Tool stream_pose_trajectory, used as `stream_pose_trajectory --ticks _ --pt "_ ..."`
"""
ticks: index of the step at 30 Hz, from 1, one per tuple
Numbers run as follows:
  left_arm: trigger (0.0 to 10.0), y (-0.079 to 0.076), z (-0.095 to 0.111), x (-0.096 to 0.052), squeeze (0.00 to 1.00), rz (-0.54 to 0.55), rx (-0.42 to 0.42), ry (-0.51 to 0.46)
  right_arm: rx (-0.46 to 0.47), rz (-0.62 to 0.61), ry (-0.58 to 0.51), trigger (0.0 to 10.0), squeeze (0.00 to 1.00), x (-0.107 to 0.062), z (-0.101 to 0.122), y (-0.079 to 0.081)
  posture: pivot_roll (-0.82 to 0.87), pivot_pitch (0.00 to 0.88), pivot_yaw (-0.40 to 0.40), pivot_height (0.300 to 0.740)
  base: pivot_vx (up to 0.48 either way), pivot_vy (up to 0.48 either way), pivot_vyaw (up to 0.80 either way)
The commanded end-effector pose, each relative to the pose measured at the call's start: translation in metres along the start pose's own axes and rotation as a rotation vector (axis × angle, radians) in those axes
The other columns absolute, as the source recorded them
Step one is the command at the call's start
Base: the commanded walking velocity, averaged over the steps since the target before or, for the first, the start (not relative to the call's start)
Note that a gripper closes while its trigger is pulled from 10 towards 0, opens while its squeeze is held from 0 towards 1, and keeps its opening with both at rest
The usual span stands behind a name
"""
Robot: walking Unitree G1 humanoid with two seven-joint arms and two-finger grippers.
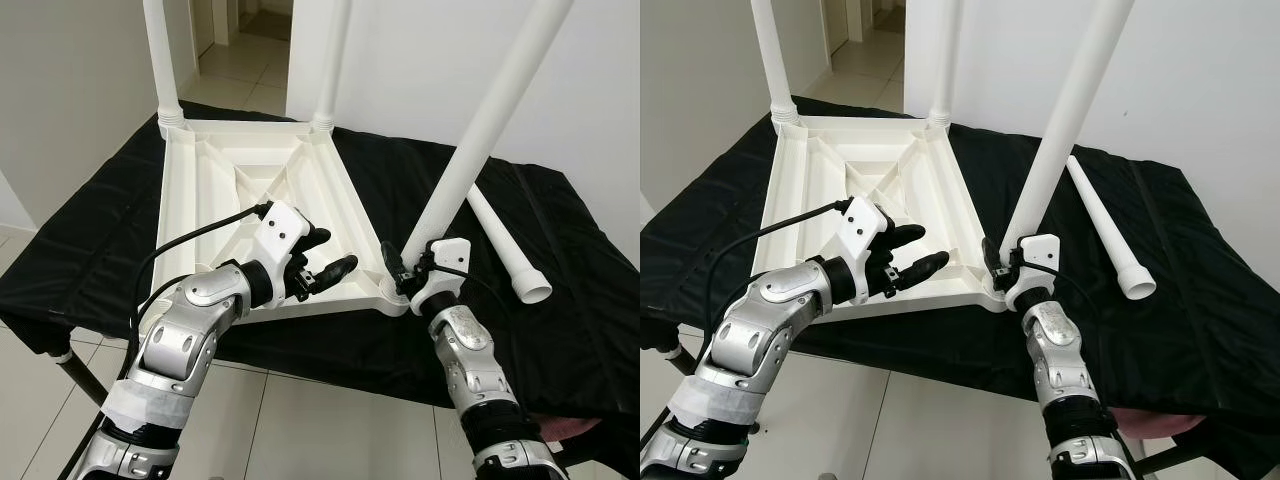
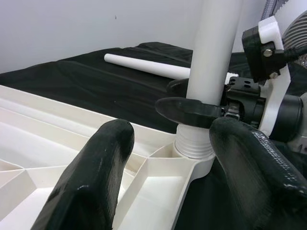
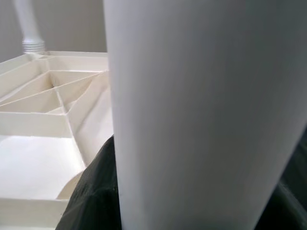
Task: Building children table
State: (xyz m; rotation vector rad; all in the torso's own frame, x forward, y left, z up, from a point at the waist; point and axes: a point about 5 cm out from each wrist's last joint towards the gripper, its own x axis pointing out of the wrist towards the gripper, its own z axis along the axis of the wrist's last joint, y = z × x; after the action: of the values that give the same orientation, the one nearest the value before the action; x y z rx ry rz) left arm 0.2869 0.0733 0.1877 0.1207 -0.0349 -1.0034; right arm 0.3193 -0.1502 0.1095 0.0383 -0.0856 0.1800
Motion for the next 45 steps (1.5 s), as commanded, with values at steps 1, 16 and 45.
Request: stream_pose_trajectory --ticks 1,16,45 --pt "10.0 -0.003 0.004 0.002 0.0 0.015 0.006 -0.01 0.007 -0.092 0.228 10.0 0.0 -0.019 -0.043 -0.01 0.0 0.0 -0.071 0.74 0.0 0.0 0.0" --pt "10.0 -0.008 0.004 0.004 0.0 -0.001 0.005 -0.015 0.053 -0.446 0.166 10.0 0.0 -0.018 -0.038 0.0 0.0 0.0 -0.084 0.74 0.0 0.0 0.0" --pt "10.0 -0.014 0.004 0.009 0.0 -0.024 -0.007 -0.022 0.03 -0.282 -0.067 10.0 0.0 -0.005 0.004 -0.023 -0.02 0.0 -0.073 0.74 0.0 0.0 0.0"
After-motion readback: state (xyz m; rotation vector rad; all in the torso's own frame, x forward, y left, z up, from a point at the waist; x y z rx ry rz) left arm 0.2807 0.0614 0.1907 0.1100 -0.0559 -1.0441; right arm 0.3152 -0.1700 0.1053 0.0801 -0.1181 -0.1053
